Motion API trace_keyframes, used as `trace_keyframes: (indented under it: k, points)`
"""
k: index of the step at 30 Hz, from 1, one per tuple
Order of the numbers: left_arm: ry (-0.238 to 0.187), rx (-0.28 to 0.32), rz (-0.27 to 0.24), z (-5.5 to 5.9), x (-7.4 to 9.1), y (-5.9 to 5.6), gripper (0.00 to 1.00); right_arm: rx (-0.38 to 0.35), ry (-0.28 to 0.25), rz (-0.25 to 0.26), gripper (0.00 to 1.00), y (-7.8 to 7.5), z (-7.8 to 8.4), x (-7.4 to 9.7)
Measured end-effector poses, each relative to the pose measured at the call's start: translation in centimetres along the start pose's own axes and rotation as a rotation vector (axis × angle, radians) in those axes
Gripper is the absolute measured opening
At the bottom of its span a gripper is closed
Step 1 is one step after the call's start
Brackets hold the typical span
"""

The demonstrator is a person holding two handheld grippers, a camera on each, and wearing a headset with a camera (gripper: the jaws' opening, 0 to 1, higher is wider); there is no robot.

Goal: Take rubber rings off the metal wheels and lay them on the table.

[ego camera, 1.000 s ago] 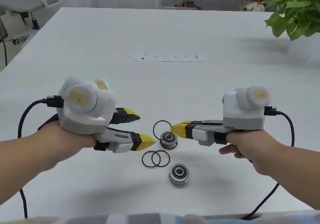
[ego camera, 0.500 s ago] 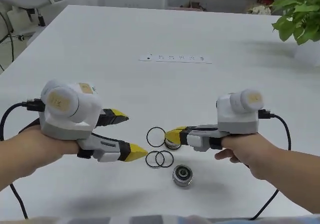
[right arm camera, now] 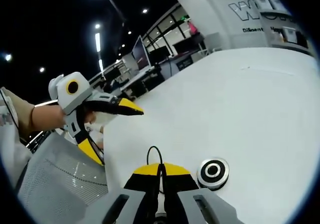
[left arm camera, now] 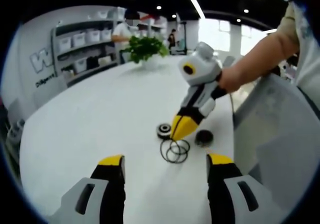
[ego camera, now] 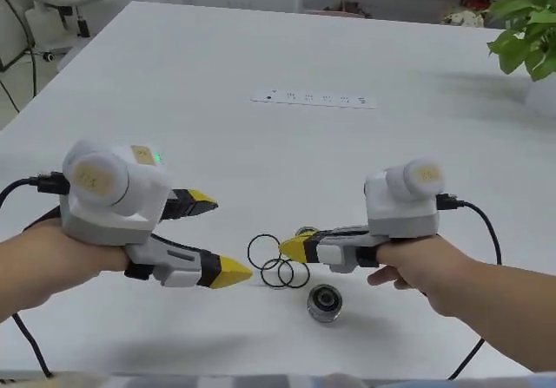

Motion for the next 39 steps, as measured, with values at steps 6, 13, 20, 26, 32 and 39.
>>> trace_keyframes:
  k: [6, 13, 20, 26, 32, 39]
  points:
    - [0.004, 0.004, -0.001, 0.3, 0.1, 0.1, 0.67, -0.009, 0.037, 0.003, 0.0, -0.2, 0.7, -0.5]
    - [0.014, 0.011, 0.002, 0.6, 0.0, 0.1, 0.67, -0.033, 0.064, 0.004, 0.0, -0.4, 1.3, -0.8]
    - [0.023, 0.019, 0.001, 1.0, -0.1, 0.2, 0.67, -0.035, 0.087, 0.009, 0.0, -0.5, 1.7, -1.1]
    - [0.031, 0.023, 0.002, 1.3, -0.1, 0.3, 0.67, -0.035, 0.09, 0.016, 0.0, -0.8, 1.8, -1.3]
    - [0.04, 0.027, 0.004, 1.6, -0.1, 0.4, 0.67, -0.022, 0.099, 0.026, 0.01, -1.0, 1.9, -1.4]
    - [0.05, 0.028, 0.009, 1.7, -0.3, 0.4, 0.66, -0.006, 0.084, 0.023, 0.06, -0.9, 1.6, -1.5]
Point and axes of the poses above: the centre of the closed fingertips' face, and the gripper's own axes: x roughly backward along the fingers, y roughly to its left, z roughly out of its underside, the point moved 4 cm from there along x, roughly backward along the fingers, and after that the axes turned 2 degrees about -z, right-handed, at the moved point
